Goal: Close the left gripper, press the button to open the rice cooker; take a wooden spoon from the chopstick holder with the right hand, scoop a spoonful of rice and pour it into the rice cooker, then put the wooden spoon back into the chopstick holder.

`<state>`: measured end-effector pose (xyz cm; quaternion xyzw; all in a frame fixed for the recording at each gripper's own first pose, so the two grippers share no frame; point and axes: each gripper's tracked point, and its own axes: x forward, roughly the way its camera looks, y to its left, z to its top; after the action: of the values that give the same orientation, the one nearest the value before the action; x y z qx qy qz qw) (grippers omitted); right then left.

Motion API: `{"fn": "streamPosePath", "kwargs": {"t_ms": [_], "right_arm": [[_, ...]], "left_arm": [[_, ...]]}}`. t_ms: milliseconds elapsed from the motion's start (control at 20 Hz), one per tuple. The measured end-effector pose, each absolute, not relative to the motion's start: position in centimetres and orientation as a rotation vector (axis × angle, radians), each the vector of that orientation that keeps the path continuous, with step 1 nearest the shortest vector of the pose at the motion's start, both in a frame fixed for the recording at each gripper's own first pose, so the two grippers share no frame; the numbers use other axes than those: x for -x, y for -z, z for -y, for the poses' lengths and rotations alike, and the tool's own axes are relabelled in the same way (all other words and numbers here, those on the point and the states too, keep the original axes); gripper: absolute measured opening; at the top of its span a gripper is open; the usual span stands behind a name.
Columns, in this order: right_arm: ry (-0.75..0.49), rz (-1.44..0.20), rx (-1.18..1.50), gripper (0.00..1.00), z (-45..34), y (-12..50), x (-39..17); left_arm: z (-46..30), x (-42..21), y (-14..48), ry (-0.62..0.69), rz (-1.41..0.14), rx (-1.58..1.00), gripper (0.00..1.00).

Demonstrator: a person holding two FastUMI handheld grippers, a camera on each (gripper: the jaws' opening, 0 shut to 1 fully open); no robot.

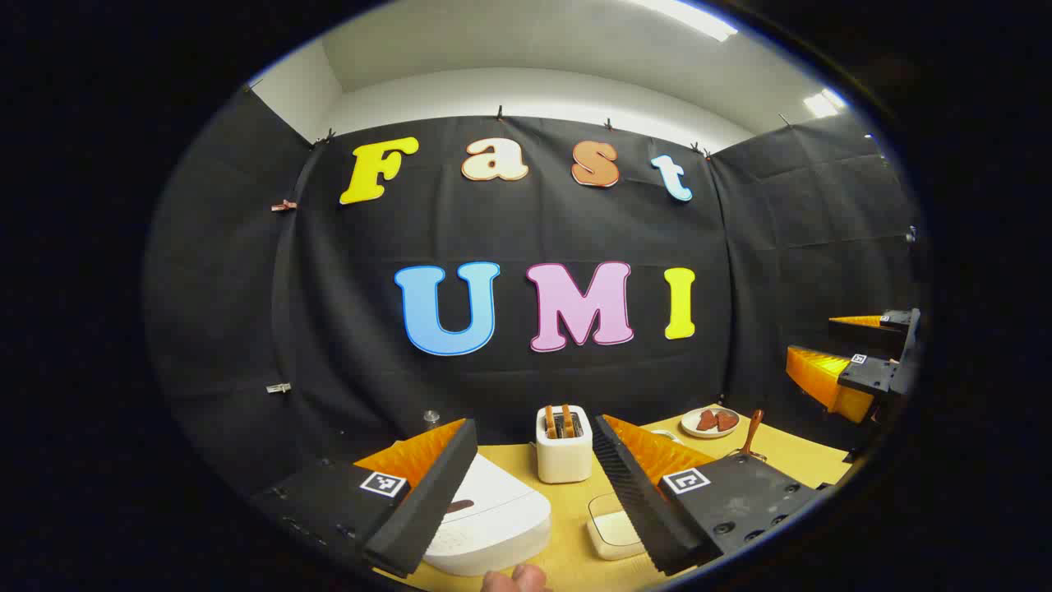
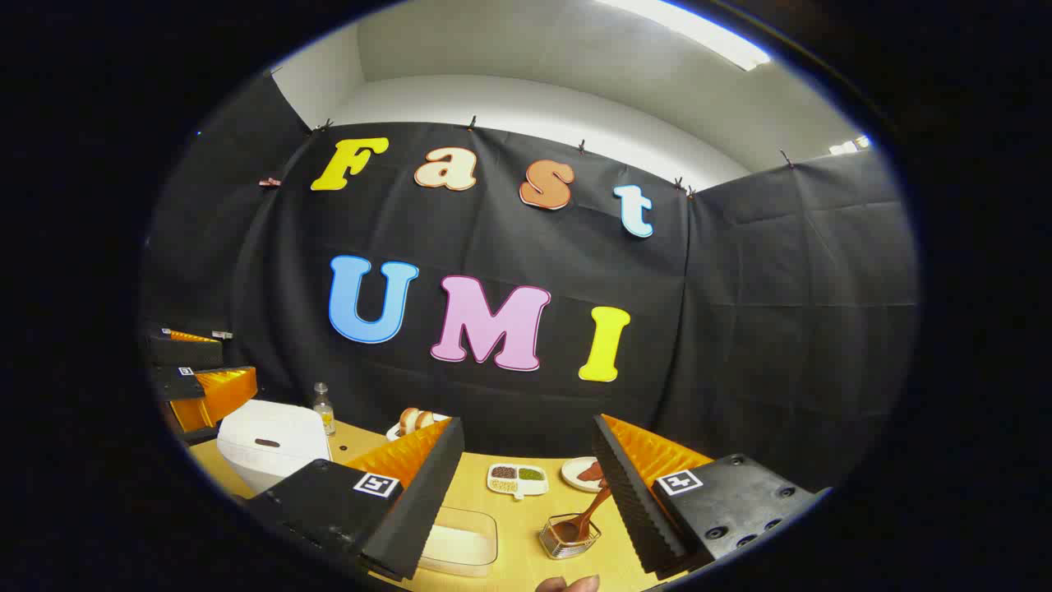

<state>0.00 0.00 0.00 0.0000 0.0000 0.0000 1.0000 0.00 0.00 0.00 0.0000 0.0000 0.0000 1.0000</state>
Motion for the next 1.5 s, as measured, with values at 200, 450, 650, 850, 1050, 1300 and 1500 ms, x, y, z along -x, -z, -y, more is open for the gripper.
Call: {"fn": "streamPosePath", "kwargs": {"t_ms": [200,450,650,850,1050,1300,1500], "right_arm": [[-0.017,-0.015,-0.038,0.97,-0.6,0.6,0.2],[-0.024,-0.035,-0.039,0.98,-1.2,1.4,0.2],[-0.023,-0.032,-0.04,0.98,-1.2,1.3,0.0],[-0.03,-0.023,-0.027,0.98,-1.5,1.1,-0.1],[-0.028,-0.023,-0.023,0.97,-1.4,1.0,0.1],[-0.031,-0.019,0.014,0.98,-1.7,0.8,0.7],[-0.043,-0.02,0.051,0.98,-2.1,1.0,1.1]], "left_arm": [[-1.8,0.3,0.9,-0.039,-0.015,0.017,0.98],[-4.5,0.8,1.4,-0.086,-0.019,0.023,0.98],[-6.3,1.2,1.8,-0.111,-0.025,0.021,0.97],[-7.4,1.8,1.7,-0.131,-0.016,0.019,0.97],[-7.2,2.3,0.9,-0.094,0.016,-0.014,0.98],[-6.2,1.9,1.0,0.014,0.014,-0.066,0.76],[-6.2,0.9,4.2,0.091,-0.09,-0.017,0.08]]}}
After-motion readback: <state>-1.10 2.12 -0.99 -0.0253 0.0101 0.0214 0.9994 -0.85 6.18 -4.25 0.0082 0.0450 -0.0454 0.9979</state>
